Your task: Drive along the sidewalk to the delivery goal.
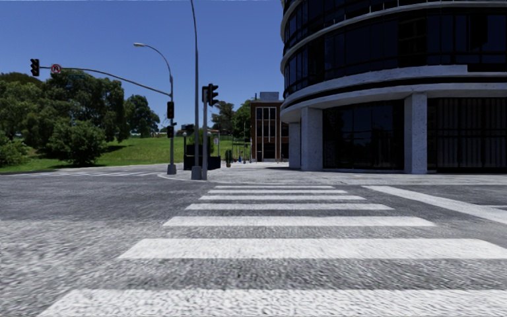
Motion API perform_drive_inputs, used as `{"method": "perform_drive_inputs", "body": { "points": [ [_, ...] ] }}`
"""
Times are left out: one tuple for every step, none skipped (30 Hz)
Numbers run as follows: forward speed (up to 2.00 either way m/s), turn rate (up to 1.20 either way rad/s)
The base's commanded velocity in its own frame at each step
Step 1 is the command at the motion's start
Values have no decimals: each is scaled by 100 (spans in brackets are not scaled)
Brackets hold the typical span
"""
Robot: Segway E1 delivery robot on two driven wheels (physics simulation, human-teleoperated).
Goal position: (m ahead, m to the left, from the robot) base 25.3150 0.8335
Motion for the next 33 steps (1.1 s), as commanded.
{"method": "perform_drive_inputs", "body": {
  "points": [
    [200,0],
    [200,0],
    [200,0],
    [200,0],
    [200,0],
    [200,0],
    [200,0],
    [200,0],
    [200,0],
    [200,0],
    [200,0],
    [200,0],
    [200,0],
    [200,0],
    [200,0],
    [200,0],
    [200,0],
    [200,0],
    [200,0],
    [200,0],
    [200,0],
    [200,0],
    [200,0],
    [200,0],
    [200,0],
    [200,0],
    [200,0],
    [200,0],
    [200,0],
    [200,0],
    [200,0],
    [200,0],
    [200,0]
  ]
}}
